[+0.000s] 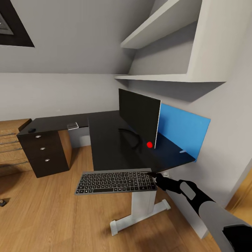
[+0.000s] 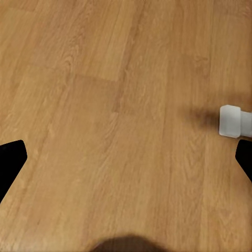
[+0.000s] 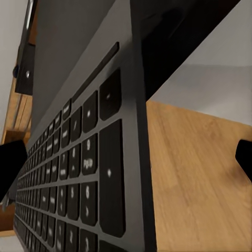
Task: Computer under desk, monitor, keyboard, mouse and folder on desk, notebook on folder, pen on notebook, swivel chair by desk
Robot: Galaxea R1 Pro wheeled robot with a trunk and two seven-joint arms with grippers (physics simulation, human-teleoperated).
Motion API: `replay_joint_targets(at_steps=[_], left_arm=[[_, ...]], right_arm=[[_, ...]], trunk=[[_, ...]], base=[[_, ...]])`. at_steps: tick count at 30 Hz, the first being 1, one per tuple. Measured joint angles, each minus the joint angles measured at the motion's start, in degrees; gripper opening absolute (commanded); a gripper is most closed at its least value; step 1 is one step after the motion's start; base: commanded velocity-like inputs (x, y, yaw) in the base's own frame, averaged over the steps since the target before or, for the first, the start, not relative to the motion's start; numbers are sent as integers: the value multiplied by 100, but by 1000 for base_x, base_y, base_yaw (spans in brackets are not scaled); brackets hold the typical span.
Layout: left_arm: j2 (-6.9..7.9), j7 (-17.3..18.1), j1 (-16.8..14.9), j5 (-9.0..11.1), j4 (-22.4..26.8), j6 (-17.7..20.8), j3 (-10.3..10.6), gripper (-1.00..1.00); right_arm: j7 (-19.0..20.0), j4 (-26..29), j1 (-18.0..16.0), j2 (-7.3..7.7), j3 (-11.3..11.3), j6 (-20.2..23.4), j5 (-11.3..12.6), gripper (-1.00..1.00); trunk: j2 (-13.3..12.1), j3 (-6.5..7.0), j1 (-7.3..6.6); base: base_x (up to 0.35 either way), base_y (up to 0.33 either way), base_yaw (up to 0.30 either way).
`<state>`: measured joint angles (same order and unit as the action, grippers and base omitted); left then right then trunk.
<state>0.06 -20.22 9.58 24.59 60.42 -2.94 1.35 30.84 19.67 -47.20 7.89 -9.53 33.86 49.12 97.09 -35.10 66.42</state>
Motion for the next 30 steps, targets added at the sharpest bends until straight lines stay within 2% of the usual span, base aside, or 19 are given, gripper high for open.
replay_joint_targets(at_steps=[7,17,18,21,30], left_arm=[[0,1,0,3,-2,0,6,100],[0,4,0,4,-9,0,0,100],[0,3,0,4,-9,0,0,100],[0,1,0,4,-9,0,0,100],[0,1,0,4,-9,0,6,100]], right_arm=[[9,0,-1,-79,0,2,-11,100],[14,0,-1,-91,0,14,-15,100],[16,2,-1,-91,-3,17,-24,-100],[18,7,-2,-90,-42,24,-146,-100],[24,4,-2,-91,-52,31,-182,-100]], trunk=[[0,0,0],[0,0,0],[0,0,0],[0,0,0],[0,0,0]], base=[[0,0,0],[0,0,0],[0,0,0],[0,0,0],[0,0,0]])
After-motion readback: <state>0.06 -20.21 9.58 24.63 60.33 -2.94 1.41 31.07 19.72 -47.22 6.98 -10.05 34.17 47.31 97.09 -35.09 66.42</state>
